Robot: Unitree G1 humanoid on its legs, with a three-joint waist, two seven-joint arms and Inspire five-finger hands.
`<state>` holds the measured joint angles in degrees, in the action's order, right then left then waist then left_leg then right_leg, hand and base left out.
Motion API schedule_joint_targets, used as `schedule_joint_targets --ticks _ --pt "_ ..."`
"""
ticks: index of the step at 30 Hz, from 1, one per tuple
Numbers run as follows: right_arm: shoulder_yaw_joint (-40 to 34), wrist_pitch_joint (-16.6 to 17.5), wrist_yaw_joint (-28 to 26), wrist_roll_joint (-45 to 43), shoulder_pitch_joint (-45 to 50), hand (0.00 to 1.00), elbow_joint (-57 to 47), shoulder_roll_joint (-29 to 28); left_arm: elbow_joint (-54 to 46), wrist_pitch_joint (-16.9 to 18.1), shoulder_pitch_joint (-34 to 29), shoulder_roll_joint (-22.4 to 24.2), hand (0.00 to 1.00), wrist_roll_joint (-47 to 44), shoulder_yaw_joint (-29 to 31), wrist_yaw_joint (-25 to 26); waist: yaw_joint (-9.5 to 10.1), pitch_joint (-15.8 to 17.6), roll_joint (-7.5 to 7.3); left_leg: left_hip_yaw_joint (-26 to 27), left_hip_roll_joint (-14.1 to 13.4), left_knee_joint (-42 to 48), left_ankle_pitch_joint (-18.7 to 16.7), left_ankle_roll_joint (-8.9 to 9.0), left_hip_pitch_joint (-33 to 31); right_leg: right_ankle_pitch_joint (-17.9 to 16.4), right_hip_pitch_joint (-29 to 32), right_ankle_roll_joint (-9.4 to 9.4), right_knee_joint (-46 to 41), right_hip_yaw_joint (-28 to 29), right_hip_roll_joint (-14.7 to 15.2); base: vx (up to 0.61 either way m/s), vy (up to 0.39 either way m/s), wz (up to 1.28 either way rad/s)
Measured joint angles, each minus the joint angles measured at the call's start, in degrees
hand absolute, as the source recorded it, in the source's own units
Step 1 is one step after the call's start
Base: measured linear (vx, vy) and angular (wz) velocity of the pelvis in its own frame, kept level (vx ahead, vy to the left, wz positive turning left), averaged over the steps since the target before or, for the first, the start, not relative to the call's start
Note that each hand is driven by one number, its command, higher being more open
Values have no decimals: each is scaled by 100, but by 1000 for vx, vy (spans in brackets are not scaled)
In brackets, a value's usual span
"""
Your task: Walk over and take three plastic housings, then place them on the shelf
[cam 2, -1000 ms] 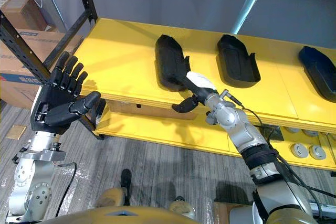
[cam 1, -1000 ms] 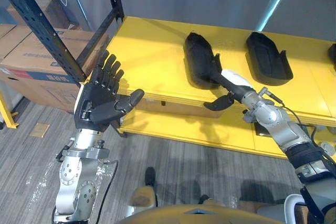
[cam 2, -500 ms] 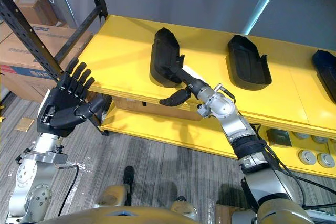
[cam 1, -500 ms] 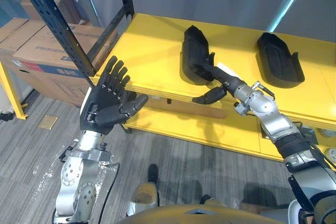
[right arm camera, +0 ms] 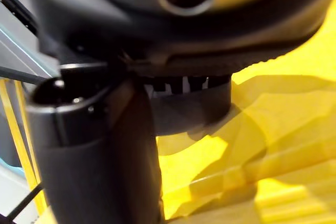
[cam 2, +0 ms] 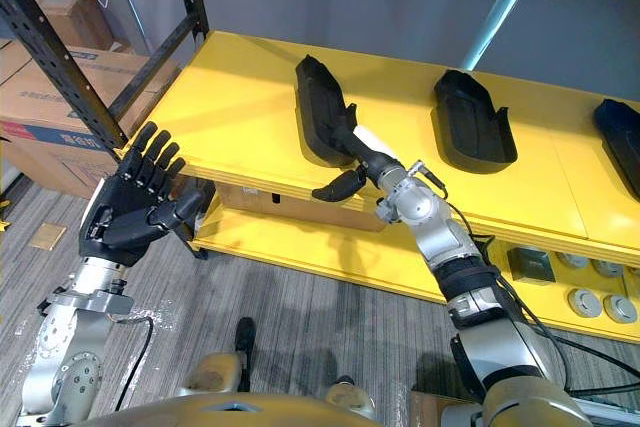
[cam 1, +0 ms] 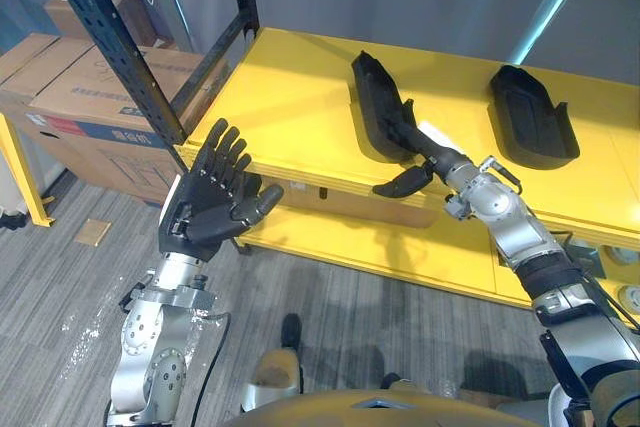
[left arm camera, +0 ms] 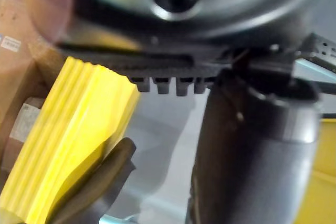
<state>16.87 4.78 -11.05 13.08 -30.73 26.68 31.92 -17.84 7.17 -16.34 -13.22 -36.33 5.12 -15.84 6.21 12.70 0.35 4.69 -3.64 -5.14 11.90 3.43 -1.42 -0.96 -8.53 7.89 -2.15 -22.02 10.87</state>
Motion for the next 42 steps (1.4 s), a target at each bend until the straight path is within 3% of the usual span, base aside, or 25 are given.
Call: schedule_joint_targets --ticks 1,2,8,13,31,40,41,42 --pt "0 -65 33 16 -10 100 -4 -50 0 0 -2 11 100 0 -59 32 -6 -1 -2 9 -3 0 2 0 2 4 4 0 1 5 -1 -7 -8 -4" --pt "0 -118 52 23 -16 0 -4 -73 0 0 -2 21 100 5 -112 45 -11 -2 -3 15 -3 0 4 1 2 7 8 1 1 10 -2 -3 -2 -4" --pt "64 -217 82 495 64 0 -404 -109 0 0 -5 136 100 11 -135 86 -38 -2 -3 60 -4 -1 -2 -8 -1 8 29 13 19 51 -4 0 0 -3" --pt "-216 -559 420 595 34 0 -365 -137 -15 -7 -55 138 100 15 -252 110 2 -4 2 102 6 -2 -4 -10 -32 3 42 19 53 67 13 -14 0 1" --pt "-165 -456 432 619 35 0 -267 -140 -15 -20 -215 138 100 12 -256 149 -24 -19 -3 157 3 -1 -4 -11 -41 6 51 17 123 127 4 2 -1 -1" --pt "-139 -851 654 618 -90 0 -35 -291 -25 -36 -212 207 100 19 -503 154 -22 -42 25 157 7 -1 -5 -11 -55 5 54 17 123 112 4 0 0 0" --pt "-138 -931 697 618 -138 0 28 -330 -32 -47 -204 211 100 19 -520 156 -35 -50 39 157 18 -2 -17 2 -80 5 67 17 126 95 2 -12 13 7" --pt "-145 -1009 821 624 -162 0 57 -341 -43 -74 -176 207 100 19 -552 156 -47 -71 20 188 69 -3 -181 213 -163 7 132 9 157 76 59 -18 41 8"
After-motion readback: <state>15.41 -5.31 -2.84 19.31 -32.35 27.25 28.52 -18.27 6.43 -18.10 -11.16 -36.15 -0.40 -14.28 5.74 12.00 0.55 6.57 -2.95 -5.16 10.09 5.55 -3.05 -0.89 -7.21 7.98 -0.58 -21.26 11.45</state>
